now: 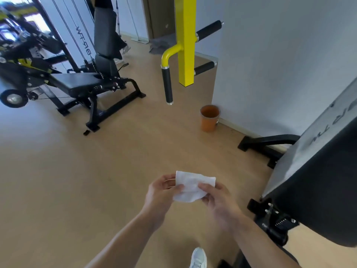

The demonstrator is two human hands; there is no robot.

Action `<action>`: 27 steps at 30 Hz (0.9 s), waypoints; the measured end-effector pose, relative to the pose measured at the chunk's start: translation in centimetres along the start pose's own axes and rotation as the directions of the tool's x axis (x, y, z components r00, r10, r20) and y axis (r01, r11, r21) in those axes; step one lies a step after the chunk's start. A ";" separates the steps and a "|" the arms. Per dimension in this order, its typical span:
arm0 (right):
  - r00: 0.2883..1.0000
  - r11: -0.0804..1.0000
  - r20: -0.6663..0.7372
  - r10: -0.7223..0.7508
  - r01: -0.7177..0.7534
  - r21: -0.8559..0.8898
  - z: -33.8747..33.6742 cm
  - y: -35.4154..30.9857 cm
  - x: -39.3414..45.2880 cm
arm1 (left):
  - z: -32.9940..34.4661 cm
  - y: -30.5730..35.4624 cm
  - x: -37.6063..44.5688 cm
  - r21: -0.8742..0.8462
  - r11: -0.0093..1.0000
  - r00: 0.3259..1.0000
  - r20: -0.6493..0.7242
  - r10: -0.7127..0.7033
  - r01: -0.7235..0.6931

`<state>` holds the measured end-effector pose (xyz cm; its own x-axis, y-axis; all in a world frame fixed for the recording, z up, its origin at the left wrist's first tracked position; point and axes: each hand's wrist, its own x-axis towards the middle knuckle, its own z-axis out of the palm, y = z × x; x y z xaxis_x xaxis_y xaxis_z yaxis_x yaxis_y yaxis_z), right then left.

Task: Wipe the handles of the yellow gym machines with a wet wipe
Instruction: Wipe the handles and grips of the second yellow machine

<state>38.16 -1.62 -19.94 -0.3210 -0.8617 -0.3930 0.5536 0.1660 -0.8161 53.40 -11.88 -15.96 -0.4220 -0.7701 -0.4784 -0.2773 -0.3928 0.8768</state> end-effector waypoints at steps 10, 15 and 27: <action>0.995 0.966 -0.097 -0.001 -0.024 -0.257 5.3 -9.0 12.4 | -2.9 7.2 13.0 0.055 0.997 0.997 0.062 0.051 -0.055; 0.772 0.971 -0.594 -0.226 0.128 -0.203 10.5 -11.8 20.7 | -7.7 11.0 20.5 -0.017 0.995 0.993 0.067 0.096 -0.095; 0.571 0.795 -0.554 -0.606 0.406 -0.451 22.9 -16.1 31.0 | -13.0 27.8 32.7 0.142 0.846 0.813 0.396 0.427 -0.513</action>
<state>36.93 -42.00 -9.28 -0.9446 -0.3263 0.0352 -0.0367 -0.0016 -0.9993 43.10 -54.54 -6.65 -0.8032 -0.5947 -0.0338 -0.1405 0.1340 0.9810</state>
